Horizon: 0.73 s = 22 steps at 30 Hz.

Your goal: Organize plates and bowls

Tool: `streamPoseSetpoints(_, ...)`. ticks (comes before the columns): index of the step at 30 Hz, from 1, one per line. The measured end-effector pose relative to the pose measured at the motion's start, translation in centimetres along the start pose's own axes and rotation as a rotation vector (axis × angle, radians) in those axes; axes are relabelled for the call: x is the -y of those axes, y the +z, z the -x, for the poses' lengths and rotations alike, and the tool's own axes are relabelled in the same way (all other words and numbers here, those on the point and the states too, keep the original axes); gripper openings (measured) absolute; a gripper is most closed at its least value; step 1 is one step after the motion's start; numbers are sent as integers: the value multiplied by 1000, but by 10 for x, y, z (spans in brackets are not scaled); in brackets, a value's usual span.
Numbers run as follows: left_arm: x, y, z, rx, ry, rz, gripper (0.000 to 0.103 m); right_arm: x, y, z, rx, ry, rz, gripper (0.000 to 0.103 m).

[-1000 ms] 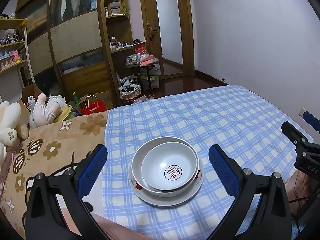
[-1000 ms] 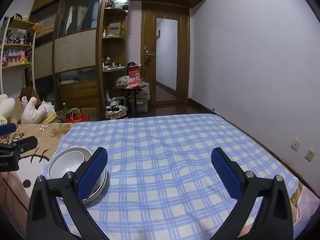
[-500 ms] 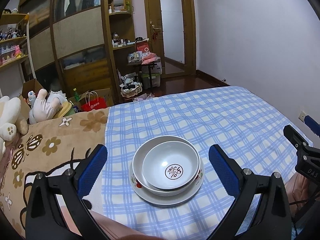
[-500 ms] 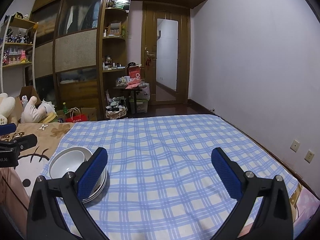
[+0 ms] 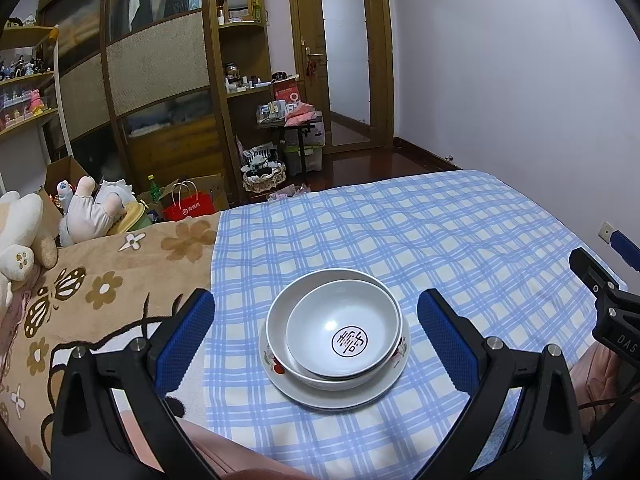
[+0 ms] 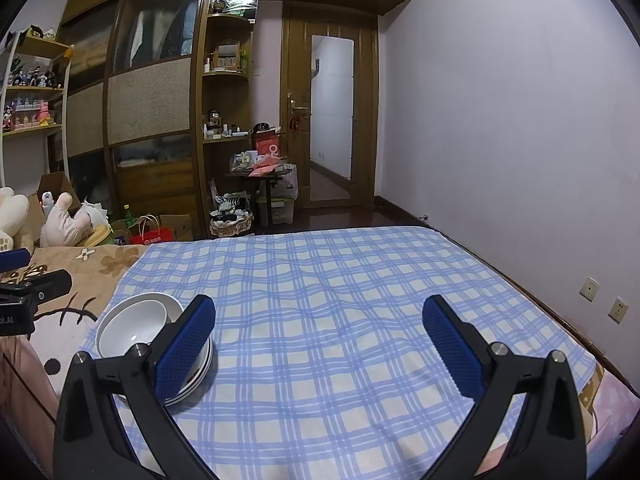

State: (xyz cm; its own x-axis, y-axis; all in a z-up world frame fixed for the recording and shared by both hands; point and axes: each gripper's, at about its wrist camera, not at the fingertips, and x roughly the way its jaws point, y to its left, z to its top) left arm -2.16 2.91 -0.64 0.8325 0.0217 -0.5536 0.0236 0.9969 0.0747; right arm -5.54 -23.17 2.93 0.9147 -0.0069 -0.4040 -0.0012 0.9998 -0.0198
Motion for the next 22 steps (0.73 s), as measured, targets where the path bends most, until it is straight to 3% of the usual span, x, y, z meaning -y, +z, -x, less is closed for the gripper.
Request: streamPoseSetpoints(22, 1, 1, 0, -5, 10, -1, 100, 3, 0, 0, 1, -11, -5, 103)
